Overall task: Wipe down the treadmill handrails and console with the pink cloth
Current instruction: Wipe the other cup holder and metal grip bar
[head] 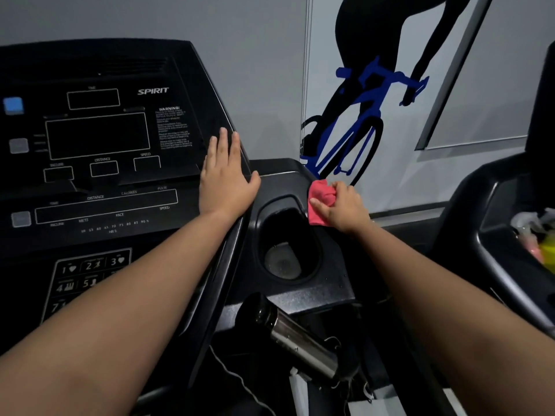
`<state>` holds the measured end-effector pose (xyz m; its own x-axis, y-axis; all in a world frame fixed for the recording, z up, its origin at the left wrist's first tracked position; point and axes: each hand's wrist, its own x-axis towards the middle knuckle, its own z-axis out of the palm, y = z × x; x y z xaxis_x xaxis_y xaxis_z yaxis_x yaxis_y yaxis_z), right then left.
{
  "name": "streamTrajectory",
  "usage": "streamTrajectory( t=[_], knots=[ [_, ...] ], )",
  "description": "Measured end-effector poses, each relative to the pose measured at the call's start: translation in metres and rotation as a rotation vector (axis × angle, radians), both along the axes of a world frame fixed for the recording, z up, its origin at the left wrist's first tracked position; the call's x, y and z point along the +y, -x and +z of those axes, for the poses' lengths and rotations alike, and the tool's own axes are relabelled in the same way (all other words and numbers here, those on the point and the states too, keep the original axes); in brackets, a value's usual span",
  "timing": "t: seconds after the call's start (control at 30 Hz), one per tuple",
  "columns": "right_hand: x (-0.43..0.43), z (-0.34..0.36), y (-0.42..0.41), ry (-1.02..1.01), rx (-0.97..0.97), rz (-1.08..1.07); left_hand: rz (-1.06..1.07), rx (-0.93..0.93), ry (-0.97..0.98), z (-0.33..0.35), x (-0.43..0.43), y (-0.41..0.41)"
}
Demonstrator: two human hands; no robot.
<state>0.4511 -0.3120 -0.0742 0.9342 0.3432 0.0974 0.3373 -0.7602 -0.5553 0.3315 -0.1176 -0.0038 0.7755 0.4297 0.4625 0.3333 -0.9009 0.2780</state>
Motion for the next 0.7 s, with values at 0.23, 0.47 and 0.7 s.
streamTrajectory(
  t=[0.23,0.47,0.7],
  knots=[
    [-0.044,-0.019,0.076,0.313,-0.243,0.060,0.002,-0.016,-0.017,-0.002,0.000,-0.001],
    [-0.025,-0.010,0.039,0.298,-0.182,0.130,0.008,-0.021,-0.031,-0.003,-0.002,-0.003],
    [-0.006,-0.001,-0.005,0.233,-0.239,0.311,0.015,-0.028,-0.015,-0.002,-0.003,-0.003]
  ],
)
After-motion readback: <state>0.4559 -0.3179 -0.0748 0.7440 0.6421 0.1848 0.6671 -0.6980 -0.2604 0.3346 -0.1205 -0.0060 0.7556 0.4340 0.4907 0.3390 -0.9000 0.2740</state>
